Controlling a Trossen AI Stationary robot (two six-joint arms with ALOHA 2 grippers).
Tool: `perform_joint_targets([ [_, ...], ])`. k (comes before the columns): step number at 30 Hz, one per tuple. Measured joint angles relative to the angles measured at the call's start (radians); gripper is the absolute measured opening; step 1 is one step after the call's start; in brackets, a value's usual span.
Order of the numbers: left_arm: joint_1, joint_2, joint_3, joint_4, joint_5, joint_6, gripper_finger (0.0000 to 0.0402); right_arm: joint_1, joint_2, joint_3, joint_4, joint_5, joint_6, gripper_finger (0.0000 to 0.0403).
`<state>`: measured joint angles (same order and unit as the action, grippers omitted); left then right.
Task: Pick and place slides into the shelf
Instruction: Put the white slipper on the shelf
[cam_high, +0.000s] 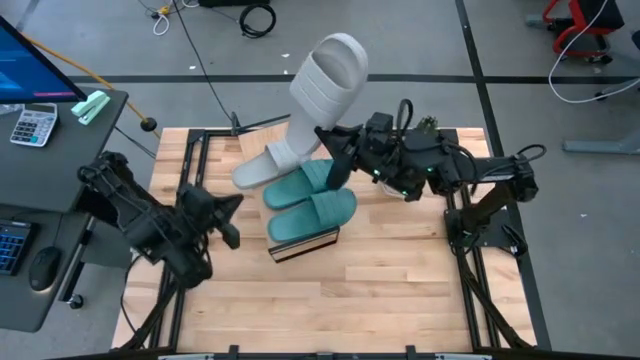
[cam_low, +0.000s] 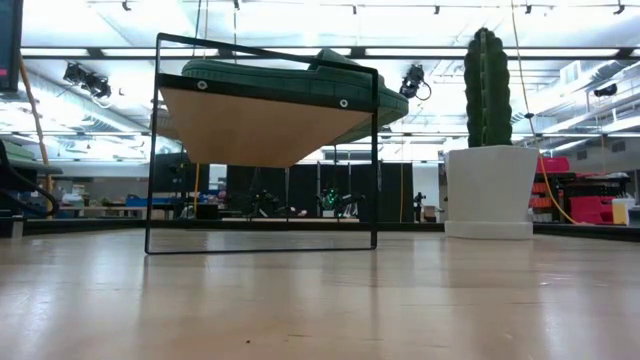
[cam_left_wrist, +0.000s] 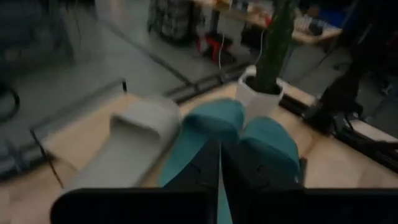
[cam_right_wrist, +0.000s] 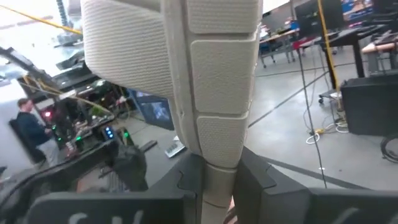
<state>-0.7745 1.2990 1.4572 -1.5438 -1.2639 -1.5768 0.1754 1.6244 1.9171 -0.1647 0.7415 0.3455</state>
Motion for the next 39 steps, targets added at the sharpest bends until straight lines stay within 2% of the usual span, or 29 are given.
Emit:
perform_joint_targets([
  [2,-0.003,-0.018,-0.031,-0.013,-0.054,0.001,0.0015,-0.012,0.014,0.000,0.022,-0.001,0.003,0.0057],
  [8,-0.001,-0.168,-0.158,-0.020,-0.077,0.053,0.0004,-0.046,0.076,0.000,0.129,0.009,0.004,0.0057],
  [13,-0.002,-0.368,-0.301,-0.016,-0.134,0.017,0.0012,-0.078,0.135,0.000,0.202,0.007,0.042,0.0057],
  [20,-0.073,-0.635,-0.470,0.147,-0.296,-0.046,0.0008,-0.111,0.227,0.000,0.315,0.004,0.170,0.0057],
  [23,-0.121,-0.700,-0.507,0.198,-0.310,-0.048,0.0005,-0.121,0.263,0.000,0.352,-0.005,0.239,0.0057],
  [27,-0.162,-0.740,-0.537,0.237,-0.310,-0.053,0.0012,-0.139,0.309,0.000,0.380,-0.031,0.336,0.0056],
  [31,-0.206,-0.745,-0.546,0.259,-0.309,-0.124,0.0017,-0.157,0.343,0.000,0.395,-0.045,0.407,0.0055],
  [39,-0.333,-0.737,-0.548,0.306,-0.308,-0.142,0.0006,-0.192,0.361,0.000,0.423,-0.090,0.433,0.0055],
])
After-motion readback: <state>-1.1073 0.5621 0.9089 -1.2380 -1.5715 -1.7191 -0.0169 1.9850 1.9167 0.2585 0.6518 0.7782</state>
